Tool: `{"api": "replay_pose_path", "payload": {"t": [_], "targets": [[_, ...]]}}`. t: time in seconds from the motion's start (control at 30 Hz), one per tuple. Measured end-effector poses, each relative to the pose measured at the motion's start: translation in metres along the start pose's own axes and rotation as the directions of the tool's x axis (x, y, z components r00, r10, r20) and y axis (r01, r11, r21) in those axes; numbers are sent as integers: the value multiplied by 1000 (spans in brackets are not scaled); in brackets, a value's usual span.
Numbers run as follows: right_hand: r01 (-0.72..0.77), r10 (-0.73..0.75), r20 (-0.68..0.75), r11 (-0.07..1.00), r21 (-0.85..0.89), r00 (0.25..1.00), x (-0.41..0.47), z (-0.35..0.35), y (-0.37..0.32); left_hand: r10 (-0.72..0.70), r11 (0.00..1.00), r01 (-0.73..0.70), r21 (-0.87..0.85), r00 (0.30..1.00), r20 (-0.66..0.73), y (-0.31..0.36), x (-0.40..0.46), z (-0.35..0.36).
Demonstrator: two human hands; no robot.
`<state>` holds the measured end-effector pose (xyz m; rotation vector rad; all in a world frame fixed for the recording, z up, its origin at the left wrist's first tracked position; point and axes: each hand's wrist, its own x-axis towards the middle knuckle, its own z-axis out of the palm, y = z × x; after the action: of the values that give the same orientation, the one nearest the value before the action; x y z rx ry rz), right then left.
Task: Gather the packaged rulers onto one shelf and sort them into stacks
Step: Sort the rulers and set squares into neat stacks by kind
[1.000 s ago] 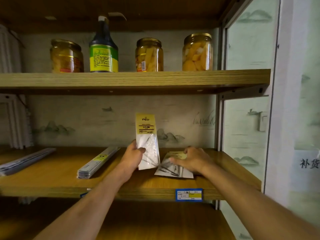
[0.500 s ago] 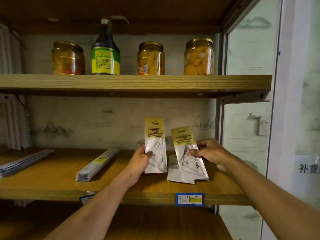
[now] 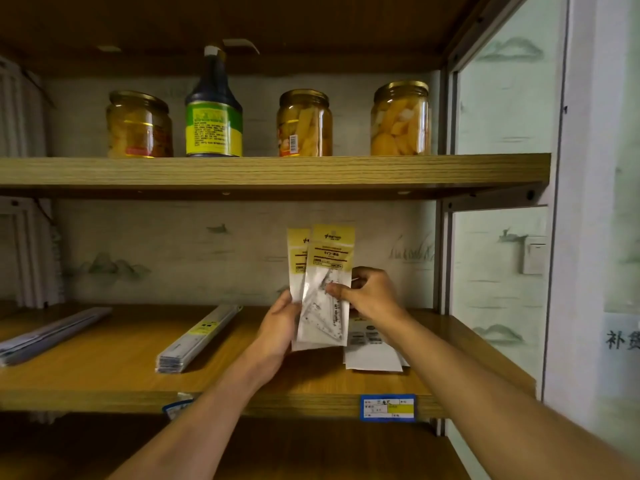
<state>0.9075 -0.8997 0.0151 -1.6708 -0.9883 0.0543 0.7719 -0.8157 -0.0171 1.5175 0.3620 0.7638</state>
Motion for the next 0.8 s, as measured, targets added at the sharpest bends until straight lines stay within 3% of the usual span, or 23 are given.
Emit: {"api": "replay_pose_path", "payload": {"t": [0.13, 0.23, 0.33, 0.47, 0.63, 0.8], "targets": [[107, -110, -5, 981, -163, 994, -5, 5, -4, -32, 999, 34, -32, 999, 39, 4, -3, -2], [112, -121, -28, 969, -220, 992, -7, 7, -4, 50, 988, -57, 145, 998, 45, 3, -7, 2], [103, -129, -53, 931, -350, 990, -9, 0, -3, 91, 980, -90, 176, 996, 6, -3, -7, 6], [35, -28, 20, 869, -493, 999, -17, -17, 12, 17, 998, -10, 58, 993, -113, -5, 0, 3], [27, 196, 200, 645, -764, 960, -31, -8, 25, -41, 999, 44, 15, 985, -167, -8, 4, 5], [50, 212, 235, 633, -772, 949, -31, -18, 17, -72, 997, 68, -32, 984, -161, -6, 4, 3]]}}
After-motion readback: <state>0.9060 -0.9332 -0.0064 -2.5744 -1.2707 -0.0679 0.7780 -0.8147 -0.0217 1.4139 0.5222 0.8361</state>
